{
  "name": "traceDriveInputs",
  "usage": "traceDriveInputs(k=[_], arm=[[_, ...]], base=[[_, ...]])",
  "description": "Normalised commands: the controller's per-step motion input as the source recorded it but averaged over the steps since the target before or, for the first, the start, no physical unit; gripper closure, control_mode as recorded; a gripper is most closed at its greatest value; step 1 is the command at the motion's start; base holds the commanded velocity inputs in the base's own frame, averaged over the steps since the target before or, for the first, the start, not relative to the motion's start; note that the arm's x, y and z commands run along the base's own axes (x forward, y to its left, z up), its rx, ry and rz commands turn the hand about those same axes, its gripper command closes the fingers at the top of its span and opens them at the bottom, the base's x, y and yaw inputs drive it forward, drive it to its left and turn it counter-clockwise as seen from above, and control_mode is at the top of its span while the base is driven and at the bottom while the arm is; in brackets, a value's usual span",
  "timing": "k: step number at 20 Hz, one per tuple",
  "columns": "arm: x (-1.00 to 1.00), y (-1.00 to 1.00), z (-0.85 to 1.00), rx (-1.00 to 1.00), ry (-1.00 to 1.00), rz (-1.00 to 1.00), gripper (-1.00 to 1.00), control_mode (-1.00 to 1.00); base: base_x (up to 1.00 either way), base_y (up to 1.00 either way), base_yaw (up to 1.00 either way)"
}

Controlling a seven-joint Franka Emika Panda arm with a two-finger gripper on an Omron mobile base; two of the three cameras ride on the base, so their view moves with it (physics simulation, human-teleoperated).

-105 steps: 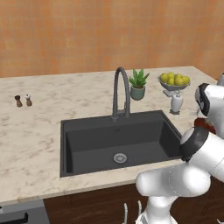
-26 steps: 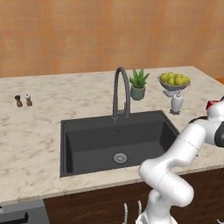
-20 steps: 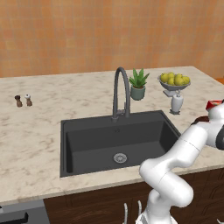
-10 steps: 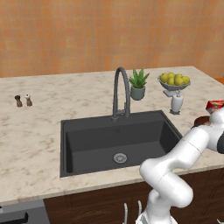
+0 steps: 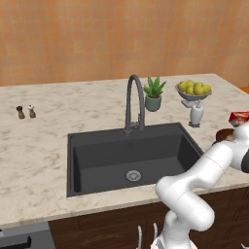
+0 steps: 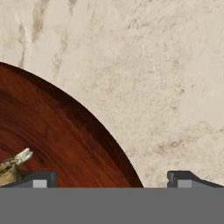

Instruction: Pick the onion from the sink and place it in the bowl. Then pick the bowl and place it in the microwave. Then close the microwave door and press the start button.

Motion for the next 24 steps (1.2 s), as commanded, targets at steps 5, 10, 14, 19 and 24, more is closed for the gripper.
traceDriveInputs(k=[5,10,14,19,24], arm=[[0.0,0.21,-0.1,0.0,0.0,0.0,1.0,-1.0],[-0.01,0.11,0.0,0.01,0.0,0.0,1.0,-1.0],[-0.08,0.08,0.11,0.02,-0.04,0.0,1.0,-1.0],[-0.21,0.37,0.49,0.01,-0.06,-0.01,1.0,-1.0],[-0.28,0.73,0.34,0.0,-0.05,-0.06,1.0,-1.0]], base=[[0.0,0.0,0.0],[0.0,0.0,0.0],[0.0,0.0,0.0],[0.0,0.0,0.0],[0.0,0.0,0.0]])
